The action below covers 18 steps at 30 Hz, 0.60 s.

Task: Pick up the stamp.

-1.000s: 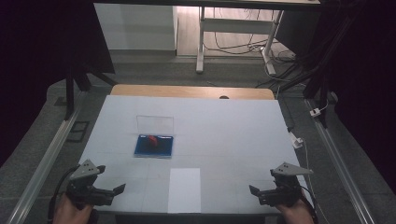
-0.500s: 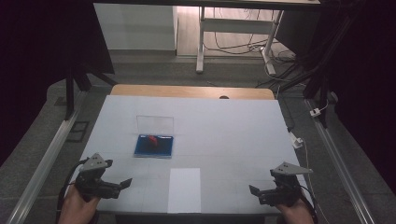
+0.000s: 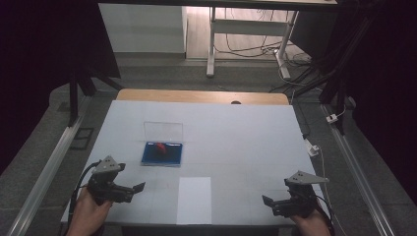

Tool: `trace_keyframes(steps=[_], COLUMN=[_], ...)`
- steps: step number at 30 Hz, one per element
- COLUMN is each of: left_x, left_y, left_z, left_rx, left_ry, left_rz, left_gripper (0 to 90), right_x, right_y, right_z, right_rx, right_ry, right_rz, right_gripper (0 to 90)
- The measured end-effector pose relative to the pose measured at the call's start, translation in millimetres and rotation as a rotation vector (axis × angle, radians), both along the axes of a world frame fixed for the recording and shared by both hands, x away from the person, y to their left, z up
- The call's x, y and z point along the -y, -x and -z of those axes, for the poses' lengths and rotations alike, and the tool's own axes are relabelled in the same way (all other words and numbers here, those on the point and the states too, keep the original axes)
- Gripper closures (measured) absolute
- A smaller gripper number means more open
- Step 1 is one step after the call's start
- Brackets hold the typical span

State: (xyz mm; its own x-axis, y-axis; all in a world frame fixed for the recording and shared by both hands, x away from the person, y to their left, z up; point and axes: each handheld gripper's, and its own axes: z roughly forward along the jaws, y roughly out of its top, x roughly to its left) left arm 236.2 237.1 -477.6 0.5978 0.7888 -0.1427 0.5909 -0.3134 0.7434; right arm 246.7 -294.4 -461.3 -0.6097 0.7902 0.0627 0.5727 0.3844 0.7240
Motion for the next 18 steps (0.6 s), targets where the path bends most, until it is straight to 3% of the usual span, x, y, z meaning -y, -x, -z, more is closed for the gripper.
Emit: trace_keyframes(steps=[18], left_x=[19.0], left_y=[-40.3], left_z=[2.0], left_rx=[0.007], left_ry=[-0.084], left_rz=[-0.010], left_gripper=[0.0], right_x=[-1.0], right_y=[0.4], right_z=[0.0], right_rx=[0.001], right_ry=[0.012], right_rz=[-0.009], right_gripper=[0.0])
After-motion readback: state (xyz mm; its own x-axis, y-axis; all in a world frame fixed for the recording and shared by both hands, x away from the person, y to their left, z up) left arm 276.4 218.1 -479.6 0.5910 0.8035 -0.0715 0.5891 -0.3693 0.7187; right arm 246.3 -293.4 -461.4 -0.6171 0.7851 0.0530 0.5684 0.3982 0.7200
